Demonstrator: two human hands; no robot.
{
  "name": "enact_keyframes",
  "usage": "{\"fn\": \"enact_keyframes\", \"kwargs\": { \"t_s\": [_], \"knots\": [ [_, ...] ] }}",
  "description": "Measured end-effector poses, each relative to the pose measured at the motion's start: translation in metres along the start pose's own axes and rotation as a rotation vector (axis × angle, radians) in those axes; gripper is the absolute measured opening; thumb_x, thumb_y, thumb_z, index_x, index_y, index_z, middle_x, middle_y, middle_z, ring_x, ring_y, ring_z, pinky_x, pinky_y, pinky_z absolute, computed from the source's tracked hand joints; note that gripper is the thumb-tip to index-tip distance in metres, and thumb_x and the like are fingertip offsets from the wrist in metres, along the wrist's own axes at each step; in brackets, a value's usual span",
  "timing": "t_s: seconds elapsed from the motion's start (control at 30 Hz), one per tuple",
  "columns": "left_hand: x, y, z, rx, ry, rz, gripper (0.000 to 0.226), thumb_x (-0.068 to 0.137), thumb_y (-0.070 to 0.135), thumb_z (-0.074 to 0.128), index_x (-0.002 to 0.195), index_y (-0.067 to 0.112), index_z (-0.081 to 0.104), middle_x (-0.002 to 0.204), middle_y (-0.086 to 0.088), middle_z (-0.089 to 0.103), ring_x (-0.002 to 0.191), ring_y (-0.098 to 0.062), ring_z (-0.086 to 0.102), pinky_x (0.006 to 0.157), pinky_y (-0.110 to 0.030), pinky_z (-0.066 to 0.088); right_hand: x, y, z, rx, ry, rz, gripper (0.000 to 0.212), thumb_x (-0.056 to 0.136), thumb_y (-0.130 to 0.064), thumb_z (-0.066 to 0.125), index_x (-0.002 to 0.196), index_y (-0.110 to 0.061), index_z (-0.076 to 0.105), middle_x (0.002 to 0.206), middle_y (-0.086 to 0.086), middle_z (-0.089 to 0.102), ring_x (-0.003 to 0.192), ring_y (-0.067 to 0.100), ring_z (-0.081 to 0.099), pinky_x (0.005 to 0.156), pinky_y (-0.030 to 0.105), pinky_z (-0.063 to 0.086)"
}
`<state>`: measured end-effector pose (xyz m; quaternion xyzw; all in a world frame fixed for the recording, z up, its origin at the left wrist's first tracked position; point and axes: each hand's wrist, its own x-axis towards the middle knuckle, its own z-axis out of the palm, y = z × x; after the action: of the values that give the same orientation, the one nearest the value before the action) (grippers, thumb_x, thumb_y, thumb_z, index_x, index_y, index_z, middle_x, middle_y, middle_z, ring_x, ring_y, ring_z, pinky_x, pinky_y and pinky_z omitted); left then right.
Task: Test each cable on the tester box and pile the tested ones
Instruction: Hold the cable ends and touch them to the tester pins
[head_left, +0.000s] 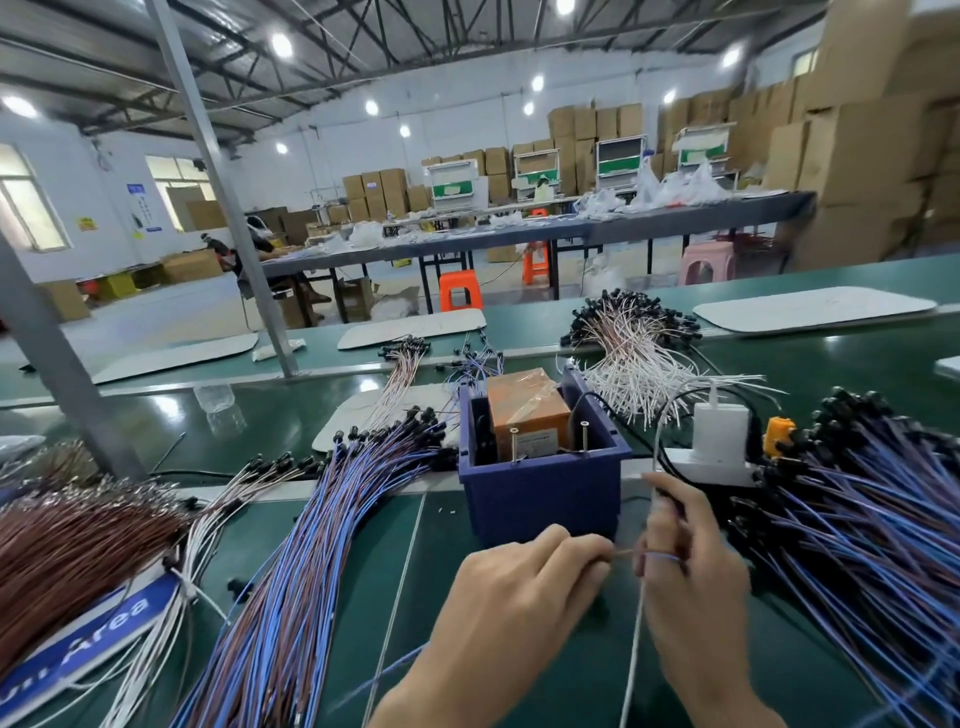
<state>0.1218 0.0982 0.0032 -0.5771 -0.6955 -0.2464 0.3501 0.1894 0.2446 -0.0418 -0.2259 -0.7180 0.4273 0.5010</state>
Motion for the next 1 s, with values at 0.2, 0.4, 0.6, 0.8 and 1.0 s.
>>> {"fn": "enact_keyframes", "kwargs": {
  "t_s": [0.2, 0.4, 0.6, 0.8, 1.0],
  "knots": [
    [-0.021, -0.026, 0.016, 0.104, 0.040, -0.104, 0.028, 0.106, 0.026, 0.046, 0.100, 0.017, 0.072, 0.080, 0.009, 0.062, 0.066, -0.010, 0.054, 0.061, -0.030, 0.049, 0.028, 0.002, -0.009, 0.763, 0.199, 0.590, 0.038, 0.106, -0.048, 0.037, 0.107, -0.023, 0.065, 0.047, -0.008, 0.033, 0.036, 0.007, 0.021, 0.036, 0.017, 0.017],
    [-0.033, -0.028, 0.030, 0.150, 0.087, -0.163, 0.015, 0.099, 0.023, 0.057, 0.104, 0.021, 0.071, 0.084, 0.013, 0.066, 0.077, -0.011, 0.059, 0.083, -0.026, 0.043, 0.020, -0.002, -0.002, 1.087, -0.145, 0.771, 0.048, 0.095, -0.051, 0.048, 0.081, -0.014, 0.074, 0.038, -0.008, 0.019, 0.037, 0.008, 0.003, 0.035, 0.015, 0.009],
    [-0.034, -0.016, 0.033, 0.062, 0.175, -0.170, 0.012, 0.096, 0.024, 0.059, 0.101, 0.023, 0.071, 0.093, 0.002, 0.065, 0.086, -0.014, 0.052, 0.080, -0.026, 0.042, -0.008, -0.005, 0.038, 0.904, -0.433, 0.522, 0.038, 0.104, 0.003, 0.031, 0.122, -0.009, 0.063, 0.039, 0.001, 0.034, 0.032, 0.007, 0.029, 0.035, 0.017, 0.028],
    [-0.036, -0.022, 0.028, 0.082, 0.212, -0.203, 0.020, 0.092, 0.023, 0.060, 0.095, 0.014, 0.078, 0.094, 0.002, 0.071, 0.088, -0.012, 0.059, 0.078, -0.029, 0.045, -0.014, 0.002, 0.032, 0.494, -0.667, 0.188, 0.033, 0.101, -0.017, 0.051, 0.111, -0.043, 0.069, 0.084, -0.002, 0.073, 0.081, 0.007, 0.070, 0.075, 0.017, 0.052],
    [-0.035, -0.019, 0.032, 0.040, 0.210, -0.147, 0.022, 0.098, 0.023, 0.057, 0.092, 0.014, 0.077, 0.095, 0.004, 0.071, 0.090, -0.010, 0.061, 0.078, -0.027, 0.047, -0.011, -0.002, 0.032, 0.579, -0.578, 0.308, 0.030, 0.085, -0.021, 0.060, 0.104, -0.037, 0.078, 0.105, 0.000, 0.077, 0.093, 0.008, 0.073, 0.077, 0.015, 0.054]
  ]
}}
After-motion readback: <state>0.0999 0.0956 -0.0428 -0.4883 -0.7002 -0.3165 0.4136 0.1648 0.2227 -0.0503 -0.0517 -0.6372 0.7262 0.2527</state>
